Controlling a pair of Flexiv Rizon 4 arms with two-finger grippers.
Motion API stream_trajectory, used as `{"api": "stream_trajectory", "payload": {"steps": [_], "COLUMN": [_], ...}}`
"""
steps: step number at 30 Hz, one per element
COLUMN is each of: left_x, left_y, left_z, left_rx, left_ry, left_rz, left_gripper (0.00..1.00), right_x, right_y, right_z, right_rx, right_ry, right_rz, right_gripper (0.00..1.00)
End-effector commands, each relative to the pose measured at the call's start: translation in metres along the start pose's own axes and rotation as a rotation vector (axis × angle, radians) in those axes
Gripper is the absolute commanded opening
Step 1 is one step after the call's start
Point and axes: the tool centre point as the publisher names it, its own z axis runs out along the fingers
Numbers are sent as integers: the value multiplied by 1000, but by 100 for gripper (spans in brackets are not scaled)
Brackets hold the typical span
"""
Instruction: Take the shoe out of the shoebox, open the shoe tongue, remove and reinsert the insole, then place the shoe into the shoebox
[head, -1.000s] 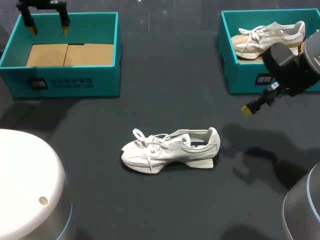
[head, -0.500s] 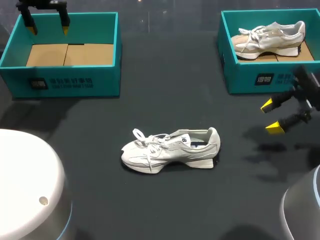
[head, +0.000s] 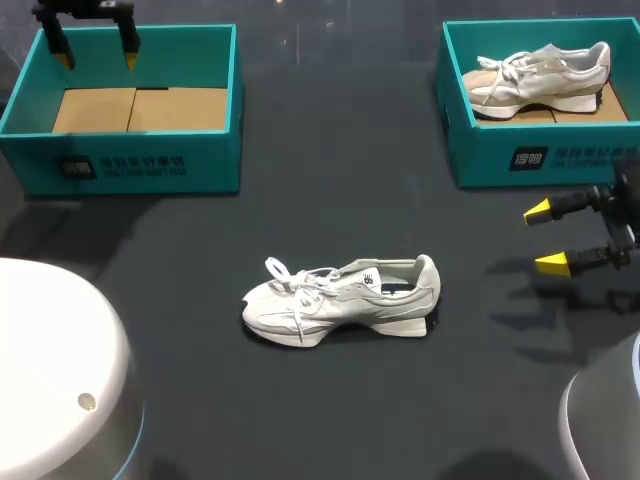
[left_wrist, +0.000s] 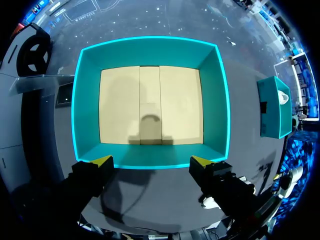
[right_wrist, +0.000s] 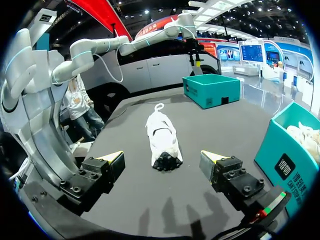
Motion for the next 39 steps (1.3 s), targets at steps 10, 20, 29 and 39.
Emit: {"api": "stream_trajectory", "payload": {"steps": [10, 20, 29, 39], "left_x": [0, 0, 0, 0], "left_y": [0, 0, 0, 0], "left_z": [0, 0, 0, 0], "left_rx": [0, 0, 0, 0], "left_ry": [0, 0, 0, 0], "left_rz": [0, 0, 0, 0], "left_gripper": [100, 100, 100, 100], "right_x": [-3, 0, -10, -15], "right_y": [-30, -36, -63, -94], "right_z": [20, 24, 31, 36], "right_rx": [-66, -50, -45, -62], "right_ry": [-39, -22, -34, -45], "right_rz": [-135, -221, -162, -155], "right_gripper": [100, 100, 100, 100]}}
